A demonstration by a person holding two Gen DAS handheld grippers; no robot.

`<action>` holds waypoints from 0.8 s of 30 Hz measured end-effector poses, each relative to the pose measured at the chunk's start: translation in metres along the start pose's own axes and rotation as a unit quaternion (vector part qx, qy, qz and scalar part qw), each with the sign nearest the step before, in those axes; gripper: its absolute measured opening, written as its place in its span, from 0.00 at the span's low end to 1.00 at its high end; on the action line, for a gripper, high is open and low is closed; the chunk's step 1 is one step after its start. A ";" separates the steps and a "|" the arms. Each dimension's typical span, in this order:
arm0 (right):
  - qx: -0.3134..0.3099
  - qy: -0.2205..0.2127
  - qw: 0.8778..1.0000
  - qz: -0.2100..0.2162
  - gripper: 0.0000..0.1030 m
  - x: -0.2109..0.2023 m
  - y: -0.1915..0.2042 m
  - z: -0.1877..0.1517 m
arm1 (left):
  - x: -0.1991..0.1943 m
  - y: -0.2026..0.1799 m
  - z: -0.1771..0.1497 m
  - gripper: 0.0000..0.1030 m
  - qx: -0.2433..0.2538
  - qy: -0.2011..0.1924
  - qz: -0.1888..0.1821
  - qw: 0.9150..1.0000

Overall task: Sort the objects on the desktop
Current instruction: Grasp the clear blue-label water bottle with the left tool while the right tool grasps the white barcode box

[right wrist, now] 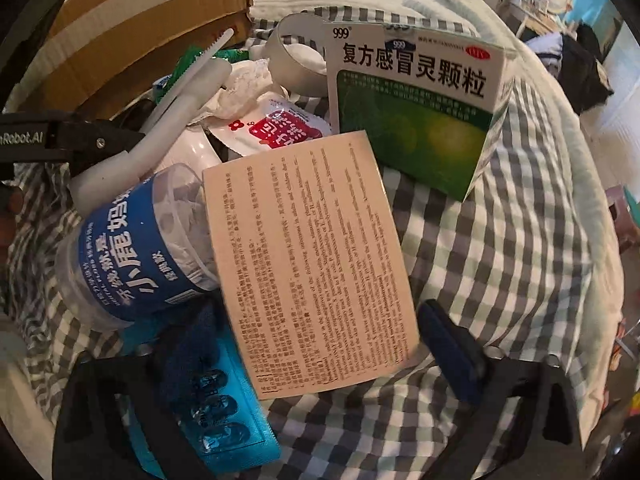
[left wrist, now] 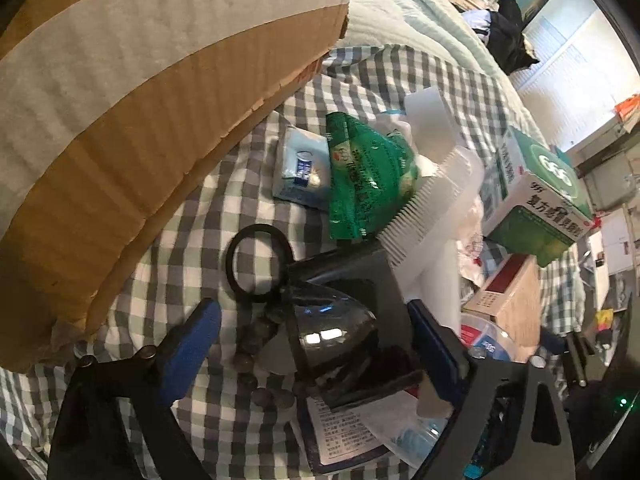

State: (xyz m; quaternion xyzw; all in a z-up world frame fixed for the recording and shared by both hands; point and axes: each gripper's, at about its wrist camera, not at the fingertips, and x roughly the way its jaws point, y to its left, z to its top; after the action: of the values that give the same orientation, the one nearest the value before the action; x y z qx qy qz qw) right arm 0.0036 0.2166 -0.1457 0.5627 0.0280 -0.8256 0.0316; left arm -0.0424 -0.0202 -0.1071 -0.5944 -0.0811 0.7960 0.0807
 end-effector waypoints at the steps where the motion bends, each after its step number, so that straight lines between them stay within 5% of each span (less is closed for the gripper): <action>1: 0.008 0.002 1.000 -0.002 0.83 0.000 -0.001 -0.002 | 0.002 -0.003 0.004 0.81 0.001 0.001 -0.005 1.000; 8: 0.027 0.006 1.000 -0.009 0.79 -0.001 0.000 -0.015 | -0.001 -0.012 0.008 0.52 0.030 0.007 -0.043 0.999; 24: 0.003 -0.011 0.998 -0.055 0.77 -0.032 0.008 -0.010 | -0.028 -0.017 0.006 0.45 0.065 -0.010 -0.017 0.998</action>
State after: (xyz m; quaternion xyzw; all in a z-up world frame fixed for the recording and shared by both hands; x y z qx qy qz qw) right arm 0.0250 0.2104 -0.1195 0.5515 0.0562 -0.8321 -0.0147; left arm -0.0398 -0.0104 -0.0750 -0.5782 -0.0399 0.8041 0.1321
